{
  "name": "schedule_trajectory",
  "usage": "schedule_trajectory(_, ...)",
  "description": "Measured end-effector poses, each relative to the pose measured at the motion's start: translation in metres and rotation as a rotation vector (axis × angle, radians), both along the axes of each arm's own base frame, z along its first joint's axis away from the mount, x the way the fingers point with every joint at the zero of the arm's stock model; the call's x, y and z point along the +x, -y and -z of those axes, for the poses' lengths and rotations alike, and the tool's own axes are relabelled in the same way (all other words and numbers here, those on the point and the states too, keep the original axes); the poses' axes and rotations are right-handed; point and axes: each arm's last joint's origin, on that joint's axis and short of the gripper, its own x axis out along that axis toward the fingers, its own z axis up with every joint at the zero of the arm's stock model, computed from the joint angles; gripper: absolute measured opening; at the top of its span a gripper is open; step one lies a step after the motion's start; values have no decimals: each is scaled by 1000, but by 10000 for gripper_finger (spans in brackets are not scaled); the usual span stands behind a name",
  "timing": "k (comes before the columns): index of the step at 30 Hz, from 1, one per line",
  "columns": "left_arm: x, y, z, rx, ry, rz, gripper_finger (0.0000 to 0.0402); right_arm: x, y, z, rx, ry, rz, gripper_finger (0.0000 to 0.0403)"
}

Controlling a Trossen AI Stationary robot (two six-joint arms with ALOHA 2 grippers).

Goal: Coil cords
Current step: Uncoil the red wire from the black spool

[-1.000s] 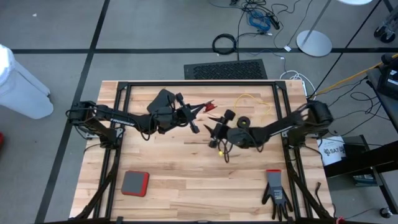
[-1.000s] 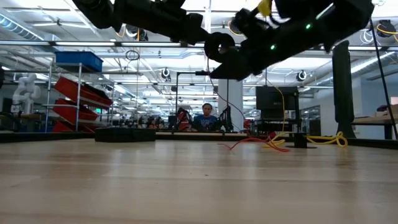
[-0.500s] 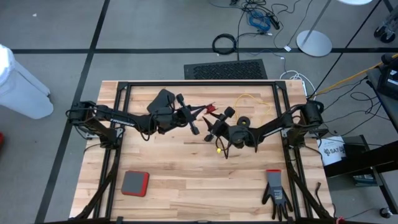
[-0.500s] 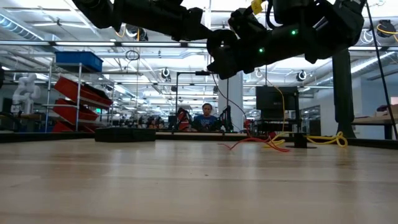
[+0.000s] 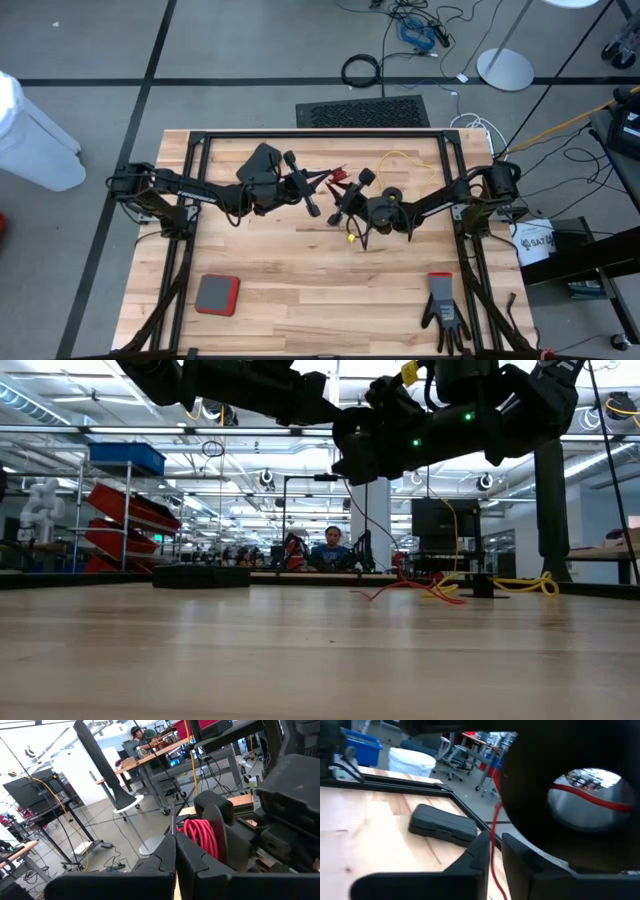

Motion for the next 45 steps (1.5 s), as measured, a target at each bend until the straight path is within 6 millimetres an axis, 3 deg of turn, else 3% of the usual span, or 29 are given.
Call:
schedule_trajectory(6, 0, -1, 2, 8, -22, -8, 0, 0, -10, -2, 8, 14, -58, 3)
schedule_trajectory(11, -1, -5, 5, 26, -70, -59, 0, -6, -36, -15, -45, 22, -88, 1)
schedule_trajectory(15, -1, -4, 5, 27, -68, -58, 0, -21, -54, -33, -130, -22, 75, 1)
schedule_trajectory(19, -1, -4, 5, 26, -66, -58, 0, -37, -59, -44, -157, -139, 273, 1)
schedule_trajectory(22, -1, -4, 4, 24, -59, -58, 0, -47, -58, -45, -101, -156, 278, 0)
schedule_trajectory(28, -1, -4, 2, 24, -37, -57, 0, -60, -42, -28, 192, -191, 120, 0)
schedule_trajectory(34, -1, -4, 1, 24, -20, -57, 0, -45, -42, -21, 360, -234, -209, 0)
schedule_trajectory(39, -1, -4, 1, 28, -28, -60, 0, -38, -56, -32, 288, -192, -480, 0)
schedule_trajectory(43, -1, -8, 5, 31, -74, -81, 0, -45, -74, -49, 166, -132, -561, 0)
schedule_trajectory(45, -2, -9, 6, 29, -86, -88, 0, -51, -83, -57, 105, -106, -516, 0)
